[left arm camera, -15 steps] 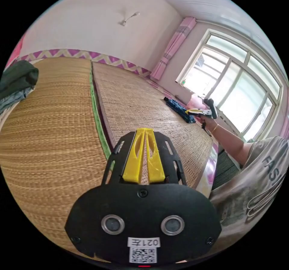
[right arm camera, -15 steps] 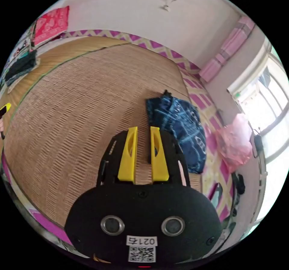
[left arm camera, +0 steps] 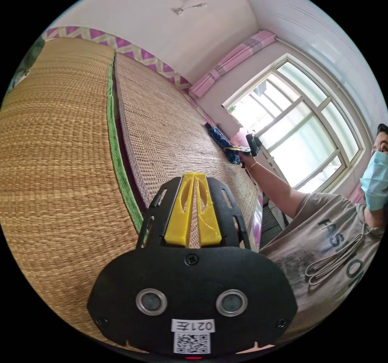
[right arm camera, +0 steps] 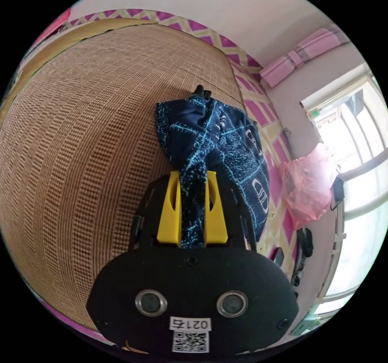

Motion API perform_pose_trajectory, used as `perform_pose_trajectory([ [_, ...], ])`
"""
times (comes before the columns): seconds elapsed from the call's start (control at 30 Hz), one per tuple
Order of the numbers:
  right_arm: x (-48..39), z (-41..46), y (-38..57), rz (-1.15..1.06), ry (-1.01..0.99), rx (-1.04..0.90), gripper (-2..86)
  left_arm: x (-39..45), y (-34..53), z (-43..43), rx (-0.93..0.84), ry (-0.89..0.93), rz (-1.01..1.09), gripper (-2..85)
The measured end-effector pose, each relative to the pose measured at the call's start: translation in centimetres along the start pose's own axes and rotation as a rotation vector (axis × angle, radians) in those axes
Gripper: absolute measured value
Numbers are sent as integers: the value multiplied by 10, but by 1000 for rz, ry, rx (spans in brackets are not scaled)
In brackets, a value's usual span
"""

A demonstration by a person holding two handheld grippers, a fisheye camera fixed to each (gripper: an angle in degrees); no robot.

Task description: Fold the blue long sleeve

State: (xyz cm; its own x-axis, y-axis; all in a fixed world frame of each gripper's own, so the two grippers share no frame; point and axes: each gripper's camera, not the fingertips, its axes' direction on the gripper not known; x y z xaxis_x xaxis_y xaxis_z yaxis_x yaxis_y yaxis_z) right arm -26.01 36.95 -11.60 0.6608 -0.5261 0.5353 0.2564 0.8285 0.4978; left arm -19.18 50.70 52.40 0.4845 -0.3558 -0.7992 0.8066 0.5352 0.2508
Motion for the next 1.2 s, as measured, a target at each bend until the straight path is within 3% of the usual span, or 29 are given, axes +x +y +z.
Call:
perform_pose_trajectory([
  [0.17, 18, -12, -1, 108, -68, -43, 67, 0, -18, -6, -1, -6, -3, -10],
  [0.27, 18, -50, 1, 124, -283, -51, 68, 5, -27, -14, 4, -24, 10, -10],
  [0.47, -93, -126, 24, -1, -693, -59, 73, 30, -46, -54, -24, 6, -84, -10],
  [0.63, -238, -154, 47, -81, -1058, -35, 72, 66, -32, -104, -32, 33, -72, -10],
  [0.83, -351, -154, 64, -72, -1090, -8, 86, 74, 14, -186, 34, -40, -118, -9],
  [1.0, -334, -148, 91, -142, -1136, 49, 100, 66, 53, -249, 102, -76, -176, -10],
  [1.2, -322, -135, 122, -137, -1087, 111, 39, 62, 65, -263, 125, -63, -193, -10],
])
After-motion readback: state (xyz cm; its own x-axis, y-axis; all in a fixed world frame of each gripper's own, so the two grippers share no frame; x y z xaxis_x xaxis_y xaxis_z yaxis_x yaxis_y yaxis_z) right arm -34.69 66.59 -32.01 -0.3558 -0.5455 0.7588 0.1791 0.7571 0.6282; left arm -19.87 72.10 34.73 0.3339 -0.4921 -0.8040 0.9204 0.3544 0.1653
